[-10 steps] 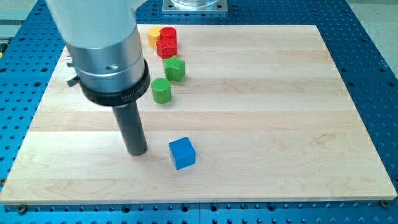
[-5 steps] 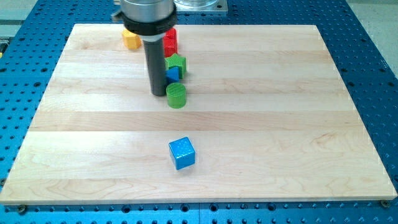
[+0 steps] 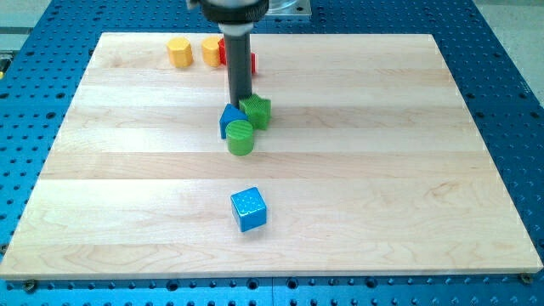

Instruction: Move the green circle and blue cube to the bottom center

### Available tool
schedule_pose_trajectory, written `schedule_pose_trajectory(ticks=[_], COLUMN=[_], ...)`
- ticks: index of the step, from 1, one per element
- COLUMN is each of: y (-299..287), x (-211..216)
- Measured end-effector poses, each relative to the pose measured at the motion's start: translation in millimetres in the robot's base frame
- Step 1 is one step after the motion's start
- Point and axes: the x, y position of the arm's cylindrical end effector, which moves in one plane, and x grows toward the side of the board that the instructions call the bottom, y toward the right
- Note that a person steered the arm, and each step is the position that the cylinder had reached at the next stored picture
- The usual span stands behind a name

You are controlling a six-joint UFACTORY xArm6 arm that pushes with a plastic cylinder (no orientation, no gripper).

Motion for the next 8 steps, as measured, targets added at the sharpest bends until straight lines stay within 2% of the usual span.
schedule_pose_trajectory(ticks=[1, 4, 6, 7, 8], y=[7, 0, -140, -177, -133], x=[63, 113, 115, 73, 27])
